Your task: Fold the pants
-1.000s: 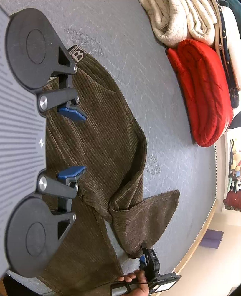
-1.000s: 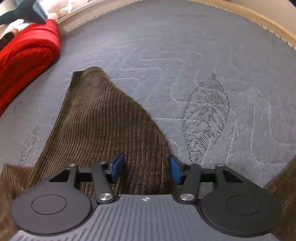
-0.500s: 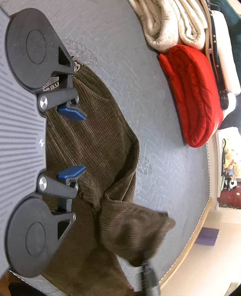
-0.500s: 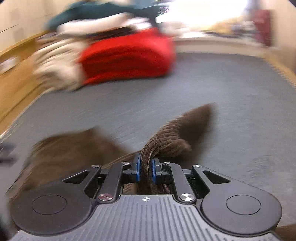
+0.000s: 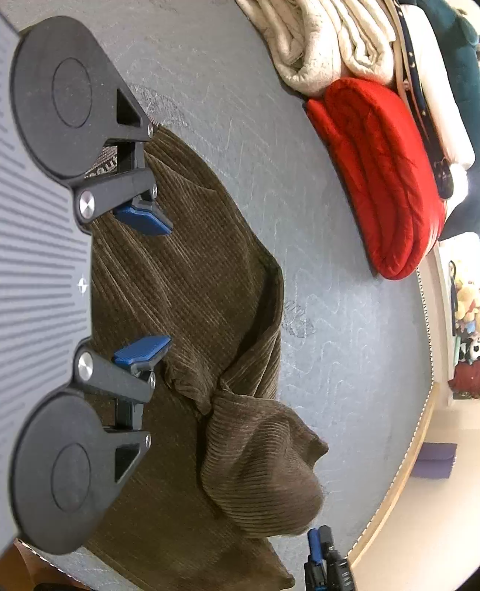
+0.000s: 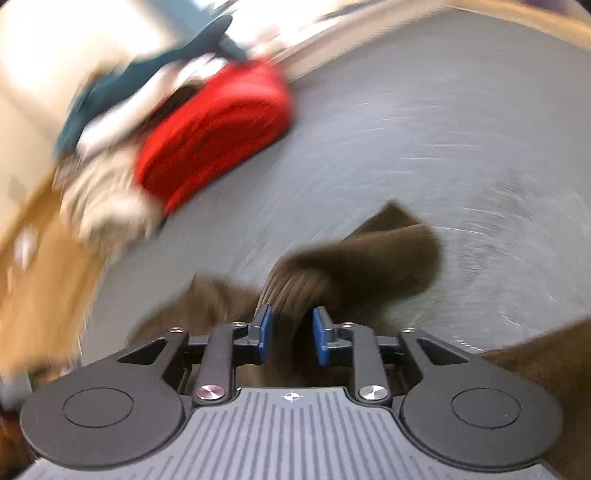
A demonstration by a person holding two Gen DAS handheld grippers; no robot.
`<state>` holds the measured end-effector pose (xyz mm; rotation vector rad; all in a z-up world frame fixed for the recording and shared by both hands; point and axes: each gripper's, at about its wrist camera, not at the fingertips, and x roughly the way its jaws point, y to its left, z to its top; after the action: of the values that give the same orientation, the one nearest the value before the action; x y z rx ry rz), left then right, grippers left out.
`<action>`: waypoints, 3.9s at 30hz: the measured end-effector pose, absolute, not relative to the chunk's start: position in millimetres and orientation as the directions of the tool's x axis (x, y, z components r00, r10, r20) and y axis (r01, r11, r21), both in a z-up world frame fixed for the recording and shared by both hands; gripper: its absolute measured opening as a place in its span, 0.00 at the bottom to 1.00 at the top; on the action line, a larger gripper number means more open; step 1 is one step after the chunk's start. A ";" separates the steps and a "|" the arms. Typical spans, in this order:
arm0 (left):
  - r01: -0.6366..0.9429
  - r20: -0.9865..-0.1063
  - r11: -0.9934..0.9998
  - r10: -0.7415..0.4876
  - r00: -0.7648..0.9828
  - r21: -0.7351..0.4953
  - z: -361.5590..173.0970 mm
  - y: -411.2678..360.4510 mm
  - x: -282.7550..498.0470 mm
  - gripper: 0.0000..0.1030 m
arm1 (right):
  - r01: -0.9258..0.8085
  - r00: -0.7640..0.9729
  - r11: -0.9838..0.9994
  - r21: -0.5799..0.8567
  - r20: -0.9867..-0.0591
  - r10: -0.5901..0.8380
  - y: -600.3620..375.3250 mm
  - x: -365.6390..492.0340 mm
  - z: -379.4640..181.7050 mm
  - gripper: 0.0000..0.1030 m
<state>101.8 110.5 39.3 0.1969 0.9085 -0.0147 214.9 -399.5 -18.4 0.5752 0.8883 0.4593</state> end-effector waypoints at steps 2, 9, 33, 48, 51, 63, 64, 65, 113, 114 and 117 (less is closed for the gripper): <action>0.100 -0.787 0.981 0.070 0.612 0.165 37.1 109.6 105.4 0.64 | -0.033 0.562 0.759 0.650 -0.616 0.552 -411.7 224.0 -31.3 0.29; 0.104 -0.795 0.980 0.073 0.603 0.169 31.3 107.8 115.1 0.65 | 0.198 0.320 0.810 0.552 -0.817 0.479 -395.0 245.8 -104.8 0.29; 0.084 -0.798 0.983 0.081 0.597 0.163 27.6 112.4 118.6 0.66 | 0.034 0.353 0.654 0.756 -0.621 0.700 -258.6 289.5 -81.4 0.53; 0.076 -0.796 0.987 0.066 0.602 0.140 31.4 117.0 118.0 0.67 | -0.029 0.492 0.721 0.693 -0.618 0.614 -274.3 293.6 -46.5 0.53; 0.083 -0.797 0.986 0.064 0.601 0.142 30.7 115.5 118.5 0.67 | -0.033 0.459 0.737 0.675 -0.645 0.611 -273.6 295.1 -56.1 0.53; 0.055 -0.807 0.987 0.090 0.584 0.150 21.2 113.9 120.3 0.67 | -0.020 0.396 0.761 0.648 -0.694 0.601 -229.9 311.9 -89.0 0.15; 0.049 -0.807 0.987 0.094 0.583 0.151 19.7 113.4 121.0 0.67 | -0.033 0.409 0.767 0.641 -0.691 0.596 -227.2 313.6 -86.6 0.09; 0.046 -0.807 0.987 0.099 0.582 0.154 18.2 112.4 121.9 0.67 | -0.047 0.428 0.760 0.648 -0.674 0.602 -226.5 315.5 -81.6 0.07; 0.145 -0.816 0.986 -0.155 0.557 -0.088 -60.8 52.5 170.7 0.30 | 0.691 0.581 0.631 0.354 -0.791 -0.192 -568.4 273.1 -86.1 0.16; 0.123 -0.804 0.986 -0.163 0.572 -0.113 -52.2 59.3 165.3 0.38 | 0.695 0.593 0.634 0.337 -0.768 -0.242 -566.2 267.5 -74.4 0.16; 0.087 -0.792 0.990 -0.143 0.593 -0.114 -25.6 81.4 148.8 0.40 | 0.682 0.641 0.648 0.339 -0.702 -0.309 -559.5 249.7 -42.0 0.16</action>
<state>148.8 81.4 -25.6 -0.0651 0.9264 -0.1340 249.7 -559.5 -42.0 0.6376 0.6486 -0.6104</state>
